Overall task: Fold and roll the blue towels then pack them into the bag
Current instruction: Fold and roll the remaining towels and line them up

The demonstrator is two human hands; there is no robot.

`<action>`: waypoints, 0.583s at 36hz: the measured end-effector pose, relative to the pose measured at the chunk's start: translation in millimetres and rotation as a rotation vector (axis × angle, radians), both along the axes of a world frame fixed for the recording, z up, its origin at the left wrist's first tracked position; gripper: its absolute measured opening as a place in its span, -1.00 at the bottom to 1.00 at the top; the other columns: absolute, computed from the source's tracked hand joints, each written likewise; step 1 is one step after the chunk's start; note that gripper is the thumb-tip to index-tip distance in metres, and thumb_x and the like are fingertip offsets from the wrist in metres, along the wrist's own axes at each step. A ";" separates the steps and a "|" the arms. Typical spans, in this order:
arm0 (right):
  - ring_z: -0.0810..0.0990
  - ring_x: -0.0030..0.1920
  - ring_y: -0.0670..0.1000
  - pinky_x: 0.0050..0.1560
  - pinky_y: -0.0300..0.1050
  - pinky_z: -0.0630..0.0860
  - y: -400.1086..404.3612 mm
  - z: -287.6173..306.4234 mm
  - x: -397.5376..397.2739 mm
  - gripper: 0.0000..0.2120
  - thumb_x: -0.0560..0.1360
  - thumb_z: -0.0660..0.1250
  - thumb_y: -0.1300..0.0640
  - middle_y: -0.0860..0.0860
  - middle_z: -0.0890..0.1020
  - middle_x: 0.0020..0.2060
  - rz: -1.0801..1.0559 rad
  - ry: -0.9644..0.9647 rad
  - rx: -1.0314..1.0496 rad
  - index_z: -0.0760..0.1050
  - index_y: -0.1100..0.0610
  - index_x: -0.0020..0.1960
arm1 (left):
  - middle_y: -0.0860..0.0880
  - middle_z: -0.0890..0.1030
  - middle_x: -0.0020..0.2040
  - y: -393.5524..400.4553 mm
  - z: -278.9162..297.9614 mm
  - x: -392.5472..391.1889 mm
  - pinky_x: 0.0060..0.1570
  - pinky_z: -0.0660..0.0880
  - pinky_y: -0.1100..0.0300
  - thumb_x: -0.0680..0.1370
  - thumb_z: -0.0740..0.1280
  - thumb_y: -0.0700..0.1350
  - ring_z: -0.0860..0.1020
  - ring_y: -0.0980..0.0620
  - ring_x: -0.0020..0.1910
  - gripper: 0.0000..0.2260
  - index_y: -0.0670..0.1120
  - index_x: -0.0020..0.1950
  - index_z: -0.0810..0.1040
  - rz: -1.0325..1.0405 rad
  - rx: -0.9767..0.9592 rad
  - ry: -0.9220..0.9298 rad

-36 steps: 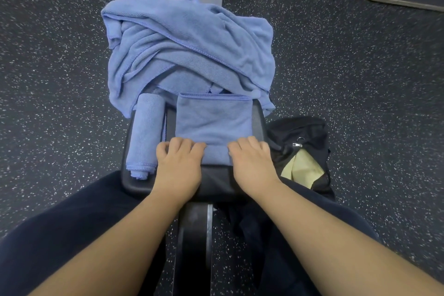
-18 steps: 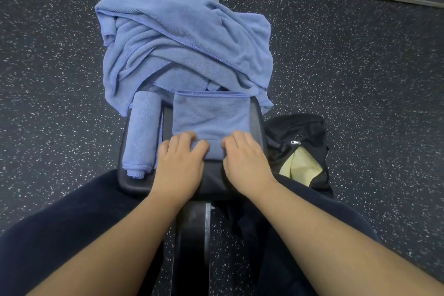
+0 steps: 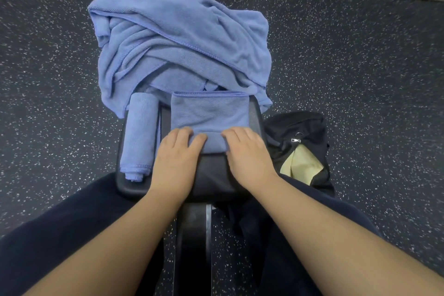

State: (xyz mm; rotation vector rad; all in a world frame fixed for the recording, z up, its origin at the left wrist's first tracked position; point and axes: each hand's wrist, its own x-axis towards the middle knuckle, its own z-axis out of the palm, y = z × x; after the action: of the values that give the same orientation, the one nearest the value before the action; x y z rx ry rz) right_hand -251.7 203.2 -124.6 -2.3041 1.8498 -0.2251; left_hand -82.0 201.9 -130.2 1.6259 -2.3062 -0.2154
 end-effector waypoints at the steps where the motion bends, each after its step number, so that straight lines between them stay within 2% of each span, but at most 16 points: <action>1: 0.58 -0.06 0.12 -0.01 -0.09 0.50 -1.0 0.5 -0.3 -0.61 0.24 0.48 0.30 0.03 0.60 -0.09 0.000 -0.006 0.021 0.54 0.15 0.05 | -0.20 0.52 -0.01 -1.6 1.2 -0.1 -0.05 0.47 -0.03 0.37 0.33 -0.30 0.42 -0.17 -0.02 -0.67 -0.16 0.13 0.56 -0.002 0.022 -0.002; 2: 0.59 -0.07 0.11 -0.01 -0.10 0.48 -2.0 1.5 -0.2 -0.59 0.22 0.50 0.30 0.03 0.60 -0.09 -0.001 -0.010 0.037 0.54 0.15 0.05 | -0.21 0.53 -0.02 -3.1 2.5 -0.1 -0.05 0.48 -0.03 0.37 0.34 -0.32 0.46 -0.19 -0.04 -0.68 -0.17 0.12 0.57 -0.008 0.039 -0.005; 4: 0.58 -0.10 0.11 -0.02 -0.14 0.39 -3.7 1.6 0.2 -0.57 0.19 0.53 0.29 0.02 0.60 -0.12 -0.017 -0.014 0.057 0.54 0.15 0.03 | -0.21 0.55 -0.06 -6.2 5.5 0.8 -0.07 0.51 -0.02 0.41 0.23 -0.25 0.53 -0.21 -0.10 -0.70 -0.19 0.10 0.59 -0.019 0.062 -0.014; 7: 0.59 -0.15 0.16 -0.10 -0.07 0.46 -3.9 4.1 -0.3 -0.62 0.21 0.53 0.28 0.07 0.60 -0.17 -0.001 0.007 0.094 0.54 0.19 0.00 | -0.19 0.58 -0.11 -10.0 7.3 2.0 -0.09 0.53 -0.01 0.40 0.08 -0.18 0.56 -0.22 -0.14 -0.61 -0.20 0.08 0.60 -0.044 0.125 -0.024; 10: 0.50 0.11 0.20 0.10 0.01 0.34 -3.0 11.0 -0.3 -0.71 0.52 0.30 0.19 0.13 0.57 0.08 0.054 0.019 0.204 0.45 0.21 0.23 | -0.21 0.58 -0.14 -11.2 5.6 3.0 -0.10 0.54 -0.03 0.38 0.06 -0.18 0.57 -0.23 -0.17 -0.58 -0.21 0.08 0.61 -0.063 0.155 -0.036; 13: 0.42 0.22 0.14 0.16 -0.02 0.25 -3.2 11.6 -3.8 -0.71 0.62 0.12 0.10 0.08 0.50 0.21 0.086 0.076 0.243 0.37 0.14 0.31 | -0.21 0.58 -0.17 -10.6 3.8 4.7 -0.12 0.56 -0.04 0.39 0.06 -0.19 0.57 -0.23 -0.21 -0.58 -0.22 0.07 0.62 -0.080 0.146 -0.052; 15: 0.42 0.22 0.13 0.13 -0.03 0.24 -2.5 12.2 -3.6 -0.71 0.62 0.09 0.10 0.07 0.51 0.20 0.091 0.098 0.239 0.38 0.13 0.30 | -0.21 0.57 -0.22 -9.3 2.5 5.5 -0.15 0.56 -0.05 0.39 0.05 -0.20 0.56 -0.23 -0.25 -0.59 -0.23 0.05 0.62 -0.089 0.148 -0.051; 18: 0.45 0.14 0.14 -0.05 -0.04 0.14 0.2 13.3 -2.2 -0.76 0.62 0.06 0.14 0.05 0.55 0.11 0.116 0.139 0.227 0.42 0.12 0.21 | -0.17 0.53 -0.30 -7.4 2.0 5.8 -0.22 0.55 -0.04 0.38 0.05 -0.20 0.51 -0.21 -0.32 -0.61 -0.20 -0.01 0.62 -0.108 0.151 -0.064; 21: 0.45 0.11 0.12 -0.09 -0.05 0.08 2.6 14.3 -1.0 -0.79 0.57 0.09 0.20 0.01 0.55 0.07 0.115 0.163 0.210 0.40 0.09 0.15 | -0.14 0.52 -0.28 -5.2 1.8 7.0 -0.18 0.51 -0.01 0.39 0.06 -0.20 0.50 -0.19 -0.28 -0.64 -0.17 -0.01 0.61 -0.106 0.110 -0.053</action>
State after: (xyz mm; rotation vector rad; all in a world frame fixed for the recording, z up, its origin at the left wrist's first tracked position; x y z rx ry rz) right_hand -252.7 205.8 -110.3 -2.3298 1.7099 0.1691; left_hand -74.9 196.7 -128.4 1.5792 -2.4631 -0.3321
